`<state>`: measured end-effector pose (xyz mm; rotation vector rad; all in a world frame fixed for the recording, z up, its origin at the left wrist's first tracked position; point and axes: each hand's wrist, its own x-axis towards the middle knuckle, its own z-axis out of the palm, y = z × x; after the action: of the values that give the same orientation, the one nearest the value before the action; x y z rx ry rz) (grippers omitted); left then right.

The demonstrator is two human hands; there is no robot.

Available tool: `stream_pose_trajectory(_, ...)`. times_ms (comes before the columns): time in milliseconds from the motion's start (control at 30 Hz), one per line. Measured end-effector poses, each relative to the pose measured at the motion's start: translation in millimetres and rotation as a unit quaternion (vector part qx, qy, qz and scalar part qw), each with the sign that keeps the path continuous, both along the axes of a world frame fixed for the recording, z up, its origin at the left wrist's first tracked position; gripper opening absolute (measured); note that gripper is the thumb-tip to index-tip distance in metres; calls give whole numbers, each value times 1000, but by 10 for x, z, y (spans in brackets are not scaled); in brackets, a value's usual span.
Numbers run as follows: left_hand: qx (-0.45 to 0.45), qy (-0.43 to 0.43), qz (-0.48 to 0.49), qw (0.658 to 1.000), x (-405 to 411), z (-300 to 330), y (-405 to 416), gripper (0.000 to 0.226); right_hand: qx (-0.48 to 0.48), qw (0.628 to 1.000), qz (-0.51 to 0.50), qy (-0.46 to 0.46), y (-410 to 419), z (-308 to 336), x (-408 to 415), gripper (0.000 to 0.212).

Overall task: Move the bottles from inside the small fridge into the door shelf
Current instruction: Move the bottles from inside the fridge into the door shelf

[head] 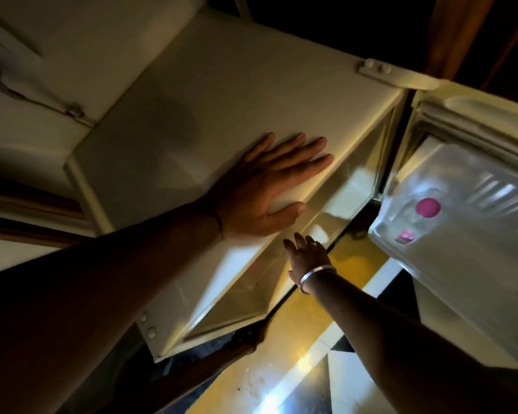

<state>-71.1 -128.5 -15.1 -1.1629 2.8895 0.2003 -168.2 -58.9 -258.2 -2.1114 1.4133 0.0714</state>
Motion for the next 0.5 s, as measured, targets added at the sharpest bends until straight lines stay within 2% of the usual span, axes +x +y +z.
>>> stream_pose_trajectory(100, 0, 4, 5, 1000, 1, 12, 2, 72, 3, 999, 17, -41, -36, -62, 242, 77)
stream_pose_trajectory(233, 9, 11, 12, 1000, -11, 19, 24, 71, 27, 991, -10, -129, 22, -105, 692, 65)
stream_pose_trajectory(433, 3, 12, 20, 1000, -17, 34, 62, 70, 22, 997, -43, -66, -10, -366, 827, 77)
stream_pose_trajectory(500, 3, 12, 23, 1000, -13, 26, 69, 70, 4, 997, -56, -52, -126, -425, 864, 72)
